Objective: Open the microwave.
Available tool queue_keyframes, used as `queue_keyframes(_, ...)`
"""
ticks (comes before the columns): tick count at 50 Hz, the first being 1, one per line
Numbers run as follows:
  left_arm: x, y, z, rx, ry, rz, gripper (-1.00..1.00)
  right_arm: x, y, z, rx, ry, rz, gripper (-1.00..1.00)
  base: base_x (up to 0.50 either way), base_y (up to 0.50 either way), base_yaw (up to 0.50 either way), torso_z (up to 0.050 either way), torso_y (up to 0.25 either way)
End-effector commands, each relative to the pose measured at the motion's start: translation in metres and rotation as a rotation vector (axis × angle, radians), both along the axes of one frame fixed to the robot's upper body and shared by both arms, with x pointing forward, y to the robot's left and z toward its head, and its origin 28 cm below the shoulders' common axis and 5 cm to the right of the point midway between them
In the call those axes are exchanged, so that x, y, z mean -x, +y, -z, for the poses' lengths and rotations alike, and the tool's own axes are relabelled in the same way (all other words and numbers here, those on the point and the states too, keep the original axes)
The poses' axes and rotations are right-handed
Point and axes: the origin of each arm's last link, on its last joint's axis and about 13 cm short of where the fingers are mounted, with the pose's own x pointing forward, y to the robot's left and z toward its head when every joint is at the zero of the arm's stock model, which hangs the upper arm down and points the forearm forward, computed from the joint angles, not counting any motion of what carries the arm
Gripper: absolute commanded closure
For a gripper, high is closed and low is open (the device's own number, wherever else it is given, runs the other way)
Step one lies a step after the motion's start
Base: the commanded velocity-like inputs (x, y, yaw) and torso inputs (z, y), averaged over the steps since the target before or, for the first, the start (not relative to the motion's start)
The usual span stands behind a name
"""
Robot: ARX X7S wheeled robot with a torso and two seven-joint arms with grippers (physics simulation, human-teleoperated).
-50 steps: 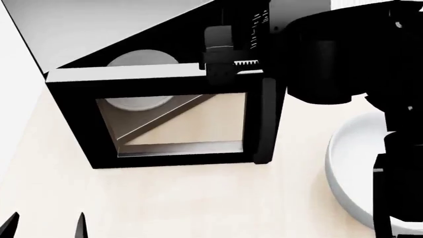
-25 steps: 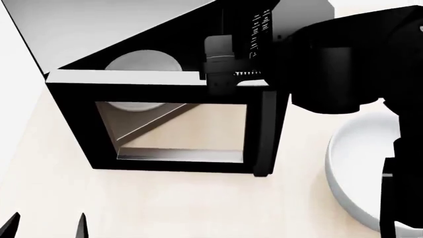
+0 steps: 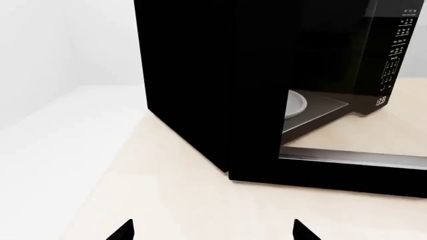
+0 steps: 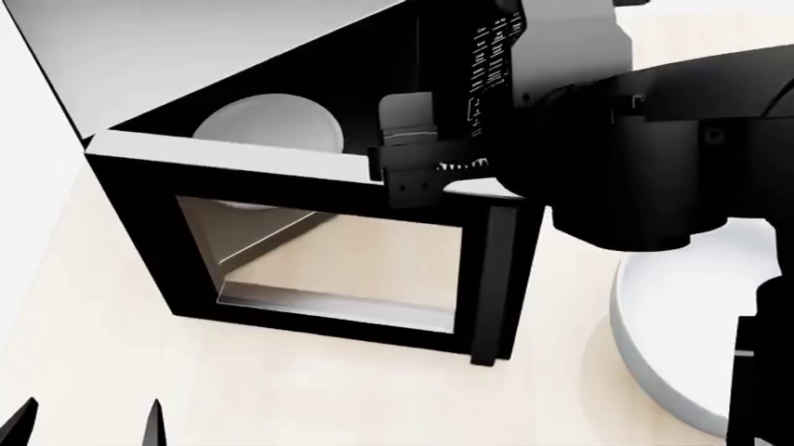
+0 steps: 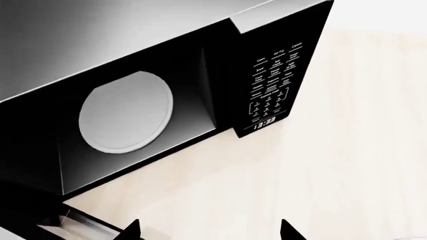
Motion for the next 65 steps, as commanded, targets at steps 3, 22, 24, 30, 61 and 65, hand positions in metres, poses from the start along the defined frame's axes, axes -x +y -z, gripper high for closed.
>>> queue_keyframes(3,0.001,0.000,-0.001,0.002,-0.001,0.002,-1.00,0.010,0.008,0.031,0.073,0.155,-0.086,-1.00,0.00,0.00,0.00,-0.004,-0.008)
queue_keyframes(22,0.000,-0.001,-0.001,0.003,0.001,0.007,-1.00,0.023,0.011,0.049,0.069,0.189,-0.134,-1.00,0.00,0.00,0.00,-0.002,-0.006)
queue_keyframes(24,0.000,-0.001,-0.001,0.004,0.000,0.008,-1.00,0.024,0.012,0.050,0.073,0.191,-0.140,-1.00,0.00,0.00,0.00,-0.005,-0.010)
queue_keyframes(30,0.001,-0.001,-0.001,0.003,-0.001,0.008,-1.00,0.030,0.015,0.052,0.080,0.192,-0.160,-1.00,0.00,0.00,0.00,-0.004,-0.008)
queue_keyframes(61,0.002,-0.001,-0.002,0.004,-0.005,0.010,-1.00,0.055,0.024,0.068,0.108,0.221,-0.271,-1.00,0.00,0.00,0.00,-0.004,-0.011)
queue_keyframes(65,0.002,-0.001,-0.002,0.000,-0.007,0.007,-1.00,0.057,0.025,0.069,0.112,0.222,-0.282,-1.00,0.00,0.00,0.00,-0.005,-0.012)
